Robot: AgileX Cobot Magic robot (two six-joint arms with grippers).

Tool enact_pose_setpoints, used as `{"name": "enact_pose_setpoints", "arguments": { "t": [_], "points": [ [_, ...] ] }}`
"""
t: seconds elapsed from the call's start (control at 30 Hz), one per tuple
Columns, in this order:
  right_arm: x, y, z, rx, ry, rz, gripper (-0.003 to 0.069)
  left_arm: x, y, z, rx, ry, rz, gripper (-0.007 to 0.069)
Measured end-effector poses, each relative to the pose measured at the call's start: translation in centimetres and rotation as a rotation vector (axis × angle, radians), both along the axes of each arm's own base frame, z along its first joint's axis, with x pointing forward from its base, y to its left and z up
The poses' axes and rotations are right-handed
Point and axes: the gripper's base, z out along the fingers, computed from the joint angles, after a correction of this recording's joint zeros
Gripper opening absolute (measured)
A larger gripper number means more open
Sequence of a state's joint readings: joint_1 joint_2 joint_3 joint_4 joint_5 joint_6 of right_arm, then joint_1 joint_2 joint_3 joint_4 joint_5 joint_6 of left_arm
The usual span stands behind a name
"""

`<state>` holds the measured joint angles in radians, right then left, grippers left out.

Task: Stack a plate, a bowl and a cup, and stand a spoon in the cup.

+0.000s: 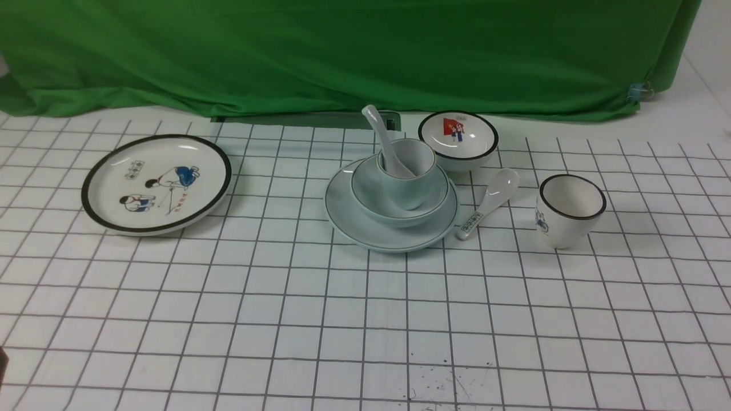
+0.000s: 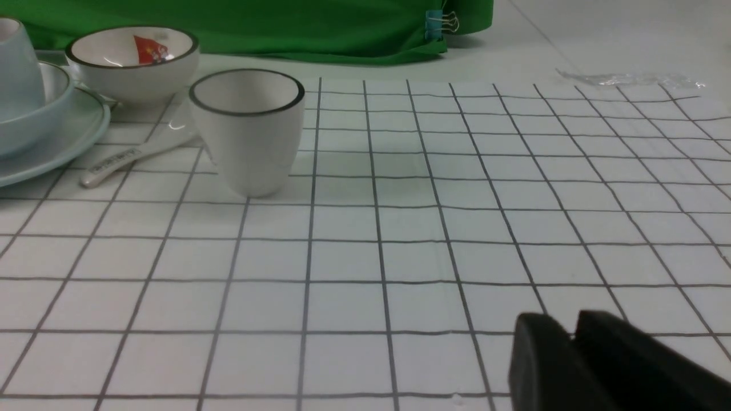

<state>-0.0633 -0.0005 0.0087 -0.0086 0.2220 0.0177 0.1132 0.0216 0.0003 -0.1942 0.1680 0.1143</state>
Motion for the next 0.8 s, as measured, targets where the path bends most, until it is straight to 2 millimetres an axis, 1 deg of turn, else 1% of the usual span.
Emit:
{"name": "enact_pose_setpoints", "arguments": {
  "t": [0.23, 0.8],
  "points": [
    [0.0, 0.0, -0.01, 0.0, 0.001, 0.0, 0.0124, -0.19, -0.13, -0.63, -0.006, 0.048, -0.025, -0.0031],
    [0.0, 0.0, -0.01, -0.001, 0.001, 0.0, 0.0124, -0.19, -0.12, -0.68, 0.003, 0.054, -0.024, -0.0031]
  ]
}}
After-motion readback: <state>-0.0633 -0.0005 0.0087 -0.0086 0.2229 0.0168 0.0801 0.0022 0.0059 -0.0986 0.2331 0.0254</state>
